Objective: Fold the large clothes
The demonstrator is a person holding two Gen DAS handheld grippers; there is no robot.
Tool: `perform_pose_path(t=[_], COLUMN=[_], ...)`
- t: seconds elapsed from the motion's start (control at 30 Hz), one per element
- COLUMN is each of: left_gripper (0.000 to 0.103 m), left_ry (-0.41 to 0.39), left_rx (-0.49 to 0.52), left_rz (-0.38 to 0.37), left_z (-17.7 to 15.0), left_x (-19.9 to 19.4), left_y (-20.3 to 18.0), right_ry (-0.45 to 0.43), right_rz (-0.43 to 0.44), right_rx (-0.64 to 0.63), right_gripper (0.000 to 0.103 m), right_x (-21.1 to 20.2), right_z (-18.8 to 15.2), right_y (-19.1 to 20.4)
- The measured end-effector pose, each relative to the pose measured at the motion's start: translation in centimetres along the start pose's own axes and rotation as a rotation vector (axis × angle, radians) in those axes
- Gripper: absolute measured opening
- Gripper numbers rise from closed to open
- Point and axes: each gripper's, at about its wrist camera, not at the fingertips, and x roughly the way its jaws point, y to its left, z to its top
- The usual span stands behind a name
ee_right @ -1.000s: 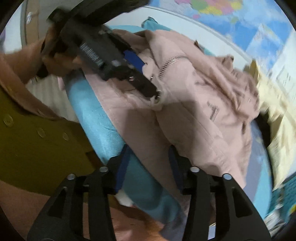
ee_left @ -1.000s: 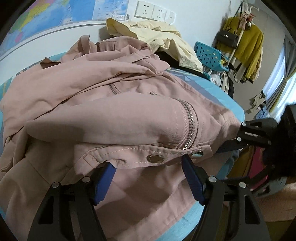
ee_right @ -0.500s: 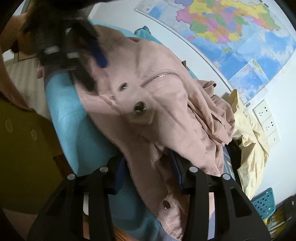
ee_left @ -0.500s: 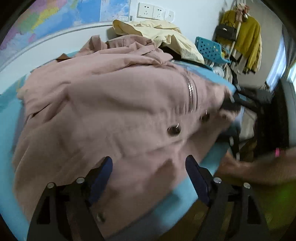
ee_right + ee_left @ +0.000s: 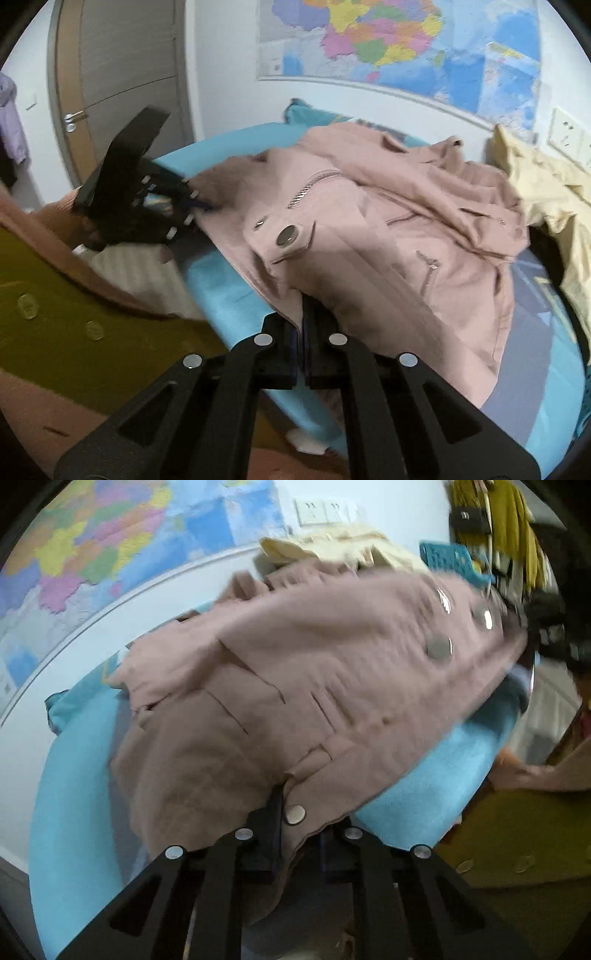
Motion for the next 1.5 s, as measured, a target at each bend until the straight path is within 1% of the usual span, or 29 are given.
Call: perform_pose_path(t=[0.03,0.13,0.17,0.23,0.27,0.3,0.33,0.37,0.43,0.47,0.5,0.57,0.6,0.63,0.67,0.73,0.8,0.87,0.9,0.97,1.03,1.1,1.13,1.17,1.27,1.33,1.4,1.47,1.5], left_gripper=[0.014,0.014,0.014,0.014,0.014,0.014,0.014,0.014,0.015,0.017,0.021,0.027,0.028,0.032,0.035,0.051,0.062,0.062,0.063,0.067,0.069,0.071,0.072,0.072,0.074,0.074,0.074,0.074,0.074], left_ry=[-0.03,-0.062,-0.063,-0.032,0.002,0.041,0.058,0.061,0.053,0.03,0.015,-0.028,-0.058,-0.103,-0.127,-0.191,-0.232,-0.23,-0.227,-0.216,-0.215,-0.217,-0.209,-0.198,-0.157,-0.134,-0.104,-0.06,-0.029], left_rx=[0.009,0.032,0.046,0.079,0.095,0.101,0.101,0.099,0.088,0.094,0.094,0.093,0.102,0.107,0.105,0.104,0.106,0.108,0.102,0.076,0.046,0.011,-0.007,-0.025,-0.1,-0.139,-0.152,-0.152,-0.155], left_rz=[0.006,-0.023,-0.028,-0.021,-0.006,0.0,-0.002,0.001,-0.008,-0.036,-0.053,-0.131,-0.153,-0.165,-0.179,-0.218,-0.198,-0.129,-0.093,-0.049,-0.019,0.006,0.013,0.031,0.076,0.093,0.133,0.169,0.216], left_z=[-0.2,-0.8,-1.0,-1.5,-2.0,-2.4,-2.7,-3.2,-3.4,-3.3,-3.3,-3.0,-2.8,-2.5,-2.2,-1.4,-0.8,0.2,0.9,2.8,4.9,7.6,8.8,10.6,15.7,18.9,22.3,25.1,26.4], left_x=[-1.2,-4.0,-4.5,-4.4,-3.7,-2.8,-2.3,-2.2,-2.2,-2.7,-3.1,-4.4,-5.1,-6.1,-6.7,-7.9,-8.5,-7.9,-7.3,-5.7,-4.1,-2.4,-1.5,-0.3,3.5,6.4,9.8,13.5,15.7], left_y=[0.3,1.0,0.8,0.3,0.0,-0.1,-0.2,-0.1,0.2,0.4,0.5,0.9,0.8,1.0,1.1,1.2,1.5,1.8,2.1,3.3,4.8,6.9,7.8,9.0,12.3,14.4,16.3,17.8,18.7], right_ry=[0.005,0.023,0.056,0.104,0.161,0.193,0.21,0.225,0.221,0.216,0.195,0.107,0.061,0.009,-0.034,-0.069,-0.065,-0.038,-0.008,0.021,0.062,0.073,0.079,0.077,0.043,0.02,-0.006,-0.023,-0.022], right_rz=[0.01,0.073,0.073,0.07,0.116,0.12,0.125,0.166,0.194,0.223,0.269,0.288,0.284,0.23,0.165,0.081,0.061,-0.01,0.012,0.002,0.028,0.004,-0.004,-0.015,-0.008,0.004,-0.012,-0.029,-0.03], right_rx=[-0.009,0.005,-0.011,0.008,0.04,0.04,0.036,0.041,0.028,0.024,0.017,0.016,0.031,0.048,0.09,0.169,0.265,0.312,0.337,0.385,0.445,0.489,0.508,0.533,0.602,0.638,0.652,0.658,0.663], right_gripper=[0.002,0.002,0.002,0.005,0.009,0.014,0.017,0.019,0.029,0.032,0.034,0.043,0.051,0.06,0.065,0.065,0.062,0.063,0.062,0.062,0.06,0.062,0.061,0.062,0.059,0.054,0.05,0.051,0.051], right_x=[-0.1,-0.2,0.4,1.6,2.5,2.8,2.8,2.1,0.2,-0.9,-2.6,-5.5,-6.5,-6.9,-6.6,-5.1,-1.7,2.1,4.9,8.5,12.4,15.5,16.7,17.2,18.8,19.4,19.5,19.8,20.0], right_z=[0.1,-0.1,-0.5,-1.0,-1.4,-1.8,-1.9,-1.9,-1.3,-1.0,-0.3,1.1,2.5,3.9,5.7,8.1,10.7,12.8,14.1,15.6,17.0,18.0,18.5,18.8,19.5,20.1,20.9,21.6,21.9], right_y=[0.2,0.6,0.8,0.7,0.3,0.1,0.0,-0.2,-0.6,-0.9,-1.4,-2.1,-3.2,-4.4,-6.2,-8.9,-12.3,-14.9,-16.2,-18.3,-20.5,-22.7,-23.6,-24.2,-26.6,-28.2,-29.3,-29.9,-30.5])
